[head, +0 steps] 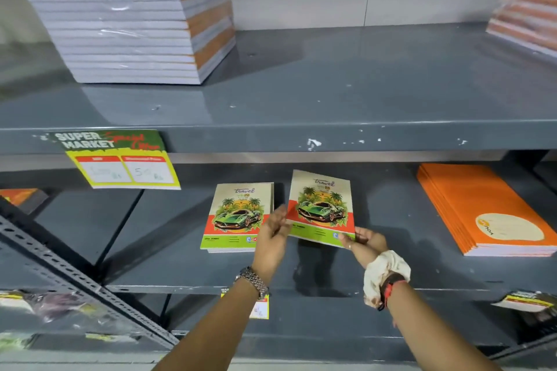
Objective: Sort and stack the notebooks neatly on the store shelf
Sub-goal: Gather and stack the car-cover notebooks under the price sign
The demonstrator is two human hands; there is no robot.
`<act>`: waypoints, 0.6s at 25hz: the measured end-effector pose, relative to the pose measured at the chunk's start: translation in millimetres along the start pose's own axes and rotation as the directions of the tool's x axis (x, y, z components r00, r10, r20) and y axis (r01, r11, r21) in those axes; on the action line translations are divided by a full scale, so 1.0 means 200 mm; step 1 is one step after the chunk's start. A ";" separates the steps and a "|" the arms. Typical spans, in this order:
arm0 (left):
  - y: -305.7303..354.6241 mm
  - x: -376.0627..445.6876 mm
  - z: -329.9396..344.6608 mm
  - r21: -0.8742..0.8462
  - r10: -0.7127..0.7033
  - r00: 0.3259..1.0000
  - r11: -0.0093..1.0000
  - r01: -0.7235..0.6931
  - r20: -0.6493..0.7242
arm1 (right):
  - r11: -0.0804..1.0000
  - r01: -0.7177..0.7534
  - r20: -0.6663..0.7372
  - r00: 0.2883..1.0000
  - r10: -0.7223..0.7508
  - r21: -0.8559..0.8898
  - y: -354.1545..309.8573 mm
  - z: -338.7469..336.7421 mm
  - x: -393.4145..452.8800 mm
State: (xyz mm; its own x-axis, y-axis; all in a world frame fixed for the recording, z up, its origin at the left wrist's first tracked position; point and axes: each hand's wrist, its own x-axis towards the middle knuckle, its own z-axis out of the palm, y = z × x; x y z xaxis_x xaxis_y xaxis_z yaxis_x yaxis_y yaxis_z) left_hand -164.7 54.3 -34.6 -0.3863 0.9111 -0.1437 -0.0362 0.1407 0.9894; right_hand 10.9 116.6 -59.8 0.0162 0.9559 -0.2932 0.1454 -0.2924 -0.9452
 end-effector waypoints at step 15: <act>-0.09 0.09 -0.68 0.079 -0.053 0.967 0.994 0.075 -0.250 | 0.966 0.075 0.164 0.986 -0.035 -0.248 0.01 0.77 -0.08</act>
State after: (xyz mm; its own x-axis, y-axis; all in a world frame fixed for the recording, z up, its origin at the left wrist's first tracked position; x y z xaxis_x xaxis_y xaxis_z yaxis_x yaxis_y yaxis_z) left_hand -296.1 15.2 -52.2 -0.6017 0.7768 -0.1858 0.0078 0.2383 0.9712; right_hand -141.0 96.1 -79.4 -0.1514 0.9480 -0.2799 0.3872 -0.2037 -0.8992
